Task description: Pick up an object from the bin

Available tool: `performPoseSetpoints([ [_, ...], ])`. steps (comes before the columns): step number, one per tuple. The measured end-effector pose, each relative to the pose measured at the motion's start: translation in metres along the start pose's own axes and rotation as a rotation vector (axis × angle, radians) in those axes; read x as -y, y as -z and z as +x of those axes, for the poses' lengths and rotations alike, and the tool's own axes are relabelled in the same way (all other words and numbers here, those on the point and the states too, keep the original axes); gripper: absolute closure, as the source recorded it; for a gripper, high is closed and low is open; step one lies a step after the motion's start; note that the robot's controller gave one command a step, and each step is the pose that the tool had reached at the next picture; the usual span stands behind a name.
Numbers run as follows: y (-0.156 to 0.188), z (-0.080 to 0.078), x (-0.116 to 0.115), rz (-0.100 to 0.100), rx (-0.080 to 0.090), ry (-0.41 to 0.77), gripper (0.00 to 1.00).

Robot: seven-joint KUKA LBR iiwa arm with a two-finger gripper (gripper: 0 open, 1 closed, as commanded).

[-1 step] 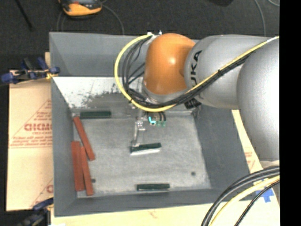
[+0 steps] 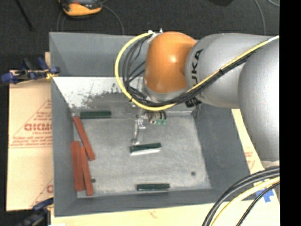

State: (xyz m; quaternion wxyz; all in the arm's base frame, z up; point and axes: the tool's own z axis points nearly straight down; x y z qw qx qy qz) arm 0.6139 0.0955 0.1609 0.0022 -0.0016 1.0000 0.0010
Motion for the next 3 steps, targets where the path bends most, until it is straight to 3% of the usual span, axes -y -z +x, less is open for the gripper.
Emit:
performPoseSetpoints([
  [1, -0.067, 0.019, 0.047, 0.0, 0.004, -0.047, 0.0],
  [2, -0.102, 0.024, 0.066, 0.003, -0.002, -0.038, 0.0],
  [3, -0.063, 0.028, 0.062, 0.001, -0.001, -0.193, 0.0],
])
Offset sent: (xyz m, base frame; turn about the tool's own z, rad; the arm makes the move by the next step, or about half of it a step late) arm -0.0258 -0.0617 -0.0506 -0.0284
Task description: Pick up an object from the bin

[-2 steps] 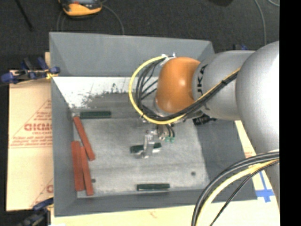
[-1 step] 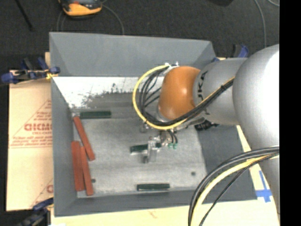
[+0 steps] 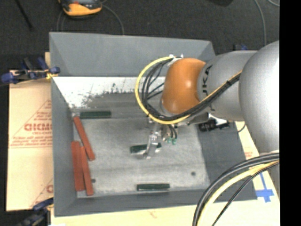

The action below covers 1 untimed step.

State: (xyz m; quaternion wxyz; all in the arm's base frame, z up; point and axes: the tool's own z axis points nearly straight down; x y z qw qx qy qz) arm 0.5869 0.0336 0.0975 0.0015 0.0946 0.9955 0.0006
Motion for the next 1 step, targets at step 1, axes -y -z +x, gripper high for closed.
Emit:
performPoseSetpoints([
  [1, -0.0162, 0.0018, -0.0032, 0.002, 0.001, 0.148, 0.0],
])
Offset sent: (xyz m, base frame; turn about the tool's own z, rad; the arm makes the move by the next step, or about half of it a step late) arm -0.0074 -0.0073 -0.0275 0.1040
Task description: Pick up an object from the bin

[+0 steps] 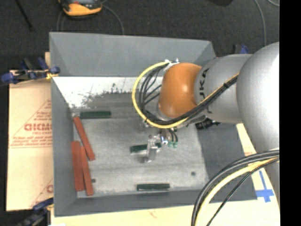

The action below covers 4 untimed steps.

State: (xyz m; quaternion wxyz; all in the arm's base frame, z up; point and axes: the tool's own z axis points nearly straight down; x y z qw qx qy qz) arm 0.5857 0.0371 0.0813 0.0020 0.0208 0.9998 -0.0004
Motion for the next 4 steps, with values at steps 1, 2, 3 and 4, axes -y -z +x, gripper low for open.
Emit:
performPoseSetpoints([
  [1, -0.0096, 0.0043, 0.0111, -0.002, -0.002, -0.25, 1.0],
  [2, -0.0096, 0.0043, 0.0111, -0.002, -0.002, -0.25, 1.0],
  [3, -0.0084, 0.0044, 0.0111, -0.002, -0.001, -0.25, 1.0],
  [4, 0.0002, 0.0064, 0.0115, -0.001, -0.008, -0.25, 1.0],
])
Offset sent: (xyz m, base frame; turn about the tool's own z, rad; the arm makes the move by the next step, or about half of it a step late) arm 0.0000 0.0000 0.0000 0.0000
